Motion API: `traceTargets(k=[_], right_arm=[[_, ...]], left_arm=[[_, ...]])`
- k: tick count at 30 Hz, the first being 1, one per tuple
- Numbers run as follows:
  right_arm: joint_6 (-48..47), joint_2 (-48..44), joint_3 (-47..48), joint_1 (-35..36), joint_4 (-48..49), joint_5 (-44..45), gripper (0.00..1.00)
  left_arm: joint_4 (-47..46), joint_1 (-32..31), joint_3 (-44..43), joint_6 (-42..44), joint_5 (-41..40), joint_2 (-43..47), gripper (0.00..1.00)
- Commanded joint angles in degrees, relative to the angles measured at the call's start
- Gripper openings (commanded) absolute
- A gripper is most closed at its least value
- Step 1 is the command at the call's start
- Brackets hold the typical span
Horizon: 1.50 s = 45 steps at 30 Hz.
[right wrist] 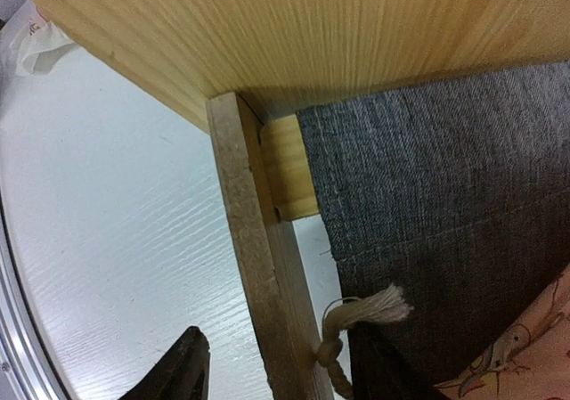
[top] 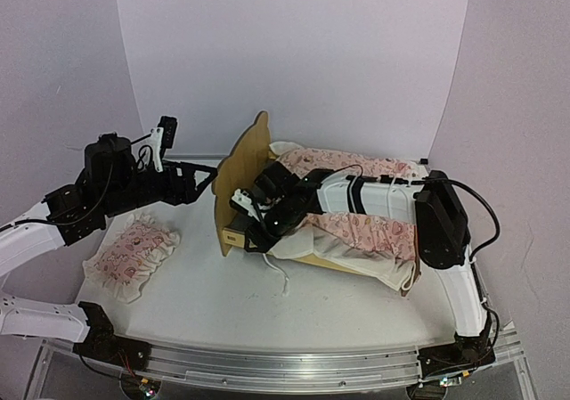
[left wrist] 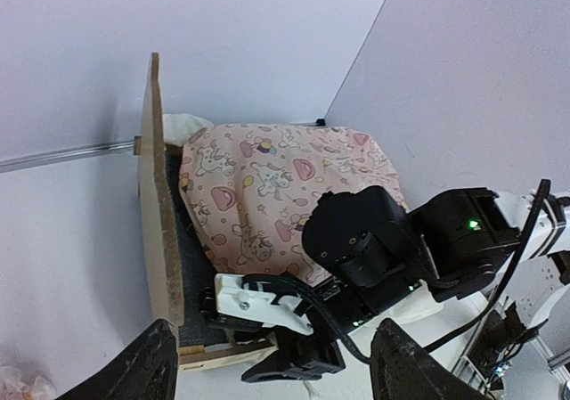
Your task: Set up the pet bed
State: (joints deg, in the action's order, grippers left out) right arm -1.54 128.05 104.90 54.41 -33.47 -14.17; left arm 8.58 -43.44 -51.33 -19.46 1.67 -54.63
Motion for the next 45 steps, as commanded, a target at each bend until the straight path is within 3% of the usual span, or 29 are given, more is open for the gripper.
traceTargets(k=[1,10,16,20,28,36,45], right_arm=[[-0.72,0.31,2.39,0.23,-3.64,-4.23,0.45],[4.11,-2.21,-0.31,0.56,-5.21,-14.15,0.42],[3.42,-0.53,2.08,1.76,-9.94,-12.67,0.44],[2.07,-1.37,2.53,3.89,-11.57,-8.44,0.51],[-1.10,6.68,9.60,5.79,-18.76,5.20,0.63],[-1.25,6.35,11.57,5.97,-21.01,1.60,0.68],[5.13,-2.04,13.84,5.72,-17.53,-2.09,0.83]], left_arm=[[2.43,0.24,-1.21,-1.09,-6.11,0.97,0.75],[3.98,3.27,-0.18,-3.77,-6.94,-0.37,0.76],[3.82,4.15,0.14,-4.88,-7.05,-1.18,0.76],[3.40,5.43,1.51,-6.22,-6.45,-2.32,0.76],[0.19,5.74,3.53,-7.68,-2.94,-3.57,0.74],[0.18,5.74,3.94,-7.60,-2.96,-3.72,0.74],[-2.74,5.82,8.50,-5.56,-2.26,1.94,0.76]])
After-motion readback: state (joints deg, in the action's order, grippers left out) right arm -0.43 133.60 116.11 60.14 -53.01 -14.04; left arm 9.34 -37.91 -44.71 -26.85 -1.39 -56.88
